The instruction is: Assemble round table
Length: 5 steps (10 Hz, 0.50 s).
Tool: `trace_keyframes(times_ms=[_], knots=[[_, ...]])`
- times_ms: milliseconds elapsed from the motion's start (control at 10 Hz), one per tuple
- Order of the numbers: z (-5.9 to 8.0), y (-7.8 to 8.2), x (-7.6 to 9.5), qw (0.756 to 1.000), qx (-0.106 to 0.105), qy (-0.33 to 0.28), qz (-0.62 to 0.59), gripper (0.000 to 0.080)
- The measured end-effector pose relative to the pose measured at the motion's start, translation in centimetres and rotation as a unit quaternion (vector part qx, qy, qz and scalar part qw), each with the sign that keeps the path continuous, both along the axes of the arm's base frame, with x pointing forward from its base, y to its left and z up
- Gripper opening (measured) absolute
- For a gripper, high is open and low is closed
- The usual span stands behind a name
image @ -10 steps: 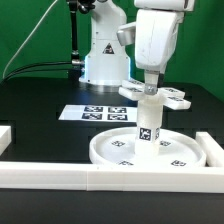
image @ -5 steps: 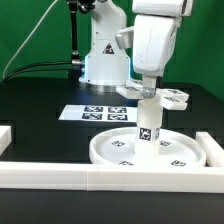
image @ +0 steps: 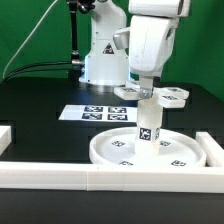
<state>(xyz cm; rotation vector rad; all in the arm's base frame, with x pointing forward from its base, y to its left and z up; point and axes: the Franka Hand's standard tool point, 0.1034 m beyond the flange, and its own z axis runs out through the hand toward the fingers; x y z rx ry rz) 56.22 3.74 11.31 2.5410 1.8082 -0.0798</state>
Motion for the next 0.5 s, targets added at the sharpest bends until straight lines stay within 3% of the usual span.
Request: trace_keyframes(times_ms=[100, 200, 500], knots=[[0.00, -0.14, 0.02, 1.000, 0.000, 0.000, -0.001, 0.0604], [0.02, -0.32, 0.06, 1.000, 0.000, 0.000, -0.003, 0.0467], [0.01, -0.32, 0.05, 1.000, 0.000, 0.000, -0.008, 0.0436]])
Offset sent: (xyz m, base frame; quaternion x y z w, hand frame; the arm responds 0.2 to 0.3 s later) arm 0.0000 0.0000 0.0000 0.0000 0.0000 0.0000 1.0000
